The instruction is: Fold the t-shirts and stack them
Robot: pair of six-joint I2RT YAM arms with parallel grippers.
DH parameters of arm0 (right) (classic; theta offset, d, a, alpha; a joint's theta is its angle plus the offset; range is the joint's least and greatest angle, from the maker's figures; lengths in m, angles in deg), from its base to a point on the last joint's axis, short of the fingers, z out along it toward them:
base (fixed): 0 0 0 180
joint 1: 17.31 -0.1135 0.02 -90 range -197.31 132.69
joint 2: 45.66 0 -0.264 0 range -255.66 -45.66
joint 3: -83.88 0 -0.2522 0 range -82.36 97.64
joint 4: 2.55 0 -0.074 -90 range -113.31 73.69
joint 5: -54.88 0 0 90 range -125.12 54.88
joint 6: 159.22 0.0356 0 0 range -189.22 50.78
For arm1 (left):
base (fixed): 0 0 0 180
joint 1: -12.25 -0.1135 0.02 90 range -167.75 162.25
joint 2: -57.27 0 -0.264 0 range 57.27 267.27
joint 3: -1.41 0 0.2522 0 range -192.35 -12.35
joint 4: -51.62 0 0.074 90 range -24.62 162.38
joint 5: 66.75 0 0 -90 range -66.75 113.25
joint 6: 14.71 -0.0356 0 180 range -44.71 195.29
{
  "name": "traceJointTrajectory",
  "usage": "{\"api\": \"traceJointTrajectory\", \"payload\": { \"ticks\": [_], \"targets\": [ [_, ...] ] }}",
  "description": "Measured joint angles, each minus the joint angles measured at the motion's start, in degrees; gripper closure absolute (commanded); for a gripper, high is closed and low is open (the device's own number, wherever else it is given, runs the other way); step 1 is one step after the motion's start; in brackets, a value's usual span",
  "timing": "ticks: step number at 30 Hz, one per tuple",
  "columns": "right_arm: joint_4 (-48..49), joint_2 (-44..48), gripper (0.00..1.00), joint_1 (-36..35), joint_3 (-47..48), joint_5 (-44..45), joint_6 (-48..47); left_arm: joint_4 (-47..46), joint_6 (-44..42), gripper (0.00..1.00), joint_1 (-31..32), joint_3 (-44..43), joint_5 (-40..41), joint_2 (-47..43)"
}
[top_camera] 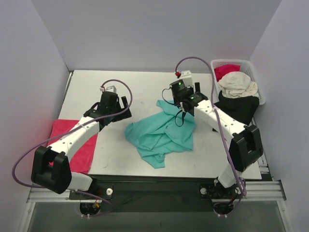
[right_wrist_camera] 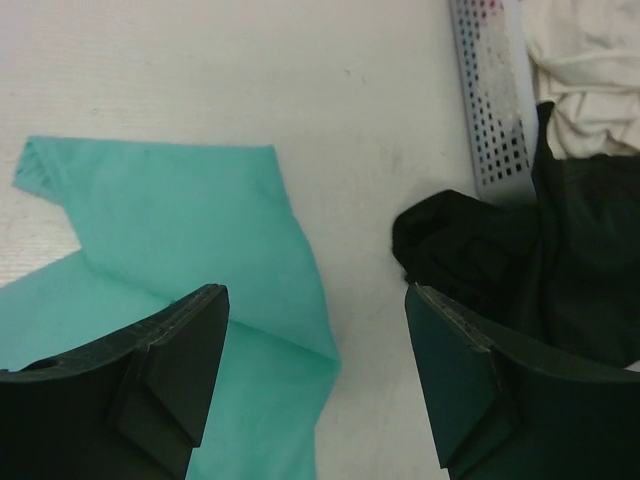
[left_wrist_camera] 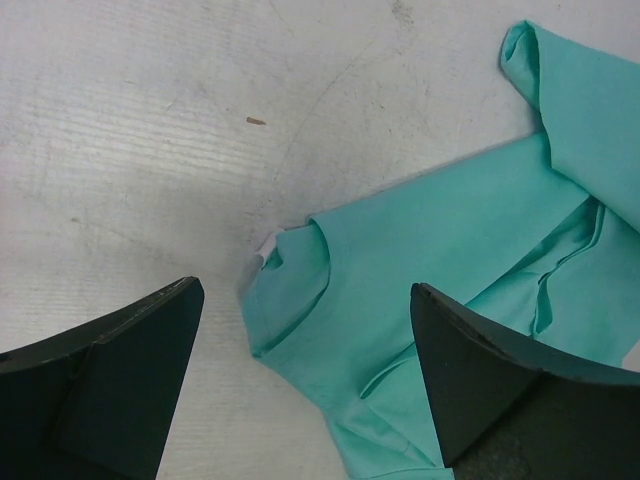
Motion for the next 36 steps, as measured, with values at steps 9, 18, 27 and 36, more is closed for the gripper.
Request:
{"api": "traceJointTrajectory", "payload": {
  "ticks": [9,18,27,36],
  "targets": [
    [-10.69,13.44,0.28,13.03,-8.94,1.81,13.94,-0.61,0.37,0.06,3.15,2.82,0.11,0.35],
    [-15.19,11.74,0.27,19.43,-20.55,-1.70,19.65,-1.62,2.58,0.07,6.23,7.23,1.57,4.35],
    [-9.79,2.99,0.34,27.06,-21.62,-5.92,19.54,-4.39,3.26,0.07,6.34,9.53,1.53,5.64],
    [-7.23,-1.75,0.62,30.36,-20.96,-11.87,18.56,-6.49,3.26,0.07,6.34,10.56,1.46,5.64]
  ]
}}
